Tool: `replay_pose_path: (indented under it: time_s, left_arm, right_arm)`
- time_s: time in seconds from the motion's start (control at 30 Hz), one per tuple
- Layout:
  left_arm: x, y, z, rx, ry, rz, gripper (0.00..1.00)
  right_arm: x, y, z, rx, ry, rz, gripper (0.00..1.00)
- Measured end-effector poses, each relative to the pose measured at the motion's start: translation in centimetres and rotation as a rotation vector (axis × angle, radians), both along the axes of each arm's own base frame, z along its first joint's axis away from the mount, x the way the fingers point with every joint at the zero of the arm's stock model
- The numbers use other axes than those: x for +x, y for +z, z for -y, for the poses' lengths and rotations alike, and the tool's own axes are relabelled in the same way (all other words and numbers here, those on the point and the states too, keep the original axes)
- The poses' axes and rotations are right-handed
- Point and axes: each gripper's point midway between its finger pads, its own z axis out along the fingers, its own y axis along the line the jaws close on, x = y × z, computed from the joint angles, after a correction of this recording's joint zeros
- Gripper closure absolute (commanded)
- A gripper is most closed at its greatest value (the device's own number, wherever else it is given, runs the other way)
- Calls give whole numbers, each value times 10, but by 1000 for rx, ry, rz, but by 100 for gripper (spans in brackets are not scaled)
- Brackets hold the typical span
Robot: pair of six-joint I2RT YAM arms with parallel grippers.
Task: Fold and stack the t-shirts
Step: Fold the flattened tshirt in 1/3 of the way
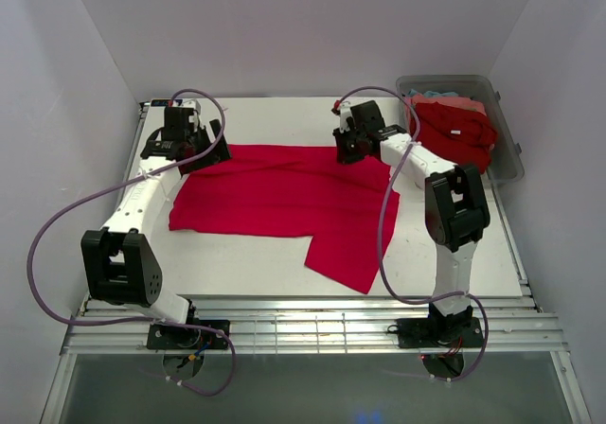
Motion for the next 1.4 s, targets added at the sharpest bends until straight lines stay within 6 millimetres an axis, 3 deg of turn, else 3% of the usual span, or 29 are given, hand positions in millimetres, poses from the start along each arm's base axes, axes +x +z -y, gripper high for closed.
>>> replay_pose_path:
  time_s: [0.2, 0.27, 0.37, 0.47, 0.67, 0.77, 1.13, 1.4]
  left_arm:
    - [-6, 0, 1, -8, 0, -2, 2]
    - [-8, 3, 1, -11, -2, 3, 2]
    - [-11, 7, 1, -16, -3, 16, 2]
    - [-19, 7, 2, -22, -3, 17, 2]
    - [-36, 6, 3, -35, -13, 20, 2]
    - [-41, 8, 2, -30, -22, 32, 2]
    - [-43, 34, 0, 2, -59, 159, 2]
    - [-36, 28, 1, 2, -59, 154, 2]
  right_arm:
    - [-56, -31, -4, -59, 49, -82, 84]
    - [-70, -44, -3, -82, 57, -109, 78]
    - [-74, -49, -2, -97, 44, -119, 68]
    - [-59, -41, -2, -100, 6, -87, 59]
    - [9, -21, -15, -101, -74, 26, 58]
    - [30, -22, -16, -111, -104, 52, 59]
    - [66, -40, 7, -156, -185, 48, 59]
    - [72, -39, 12, -157, -197, 45, 59]
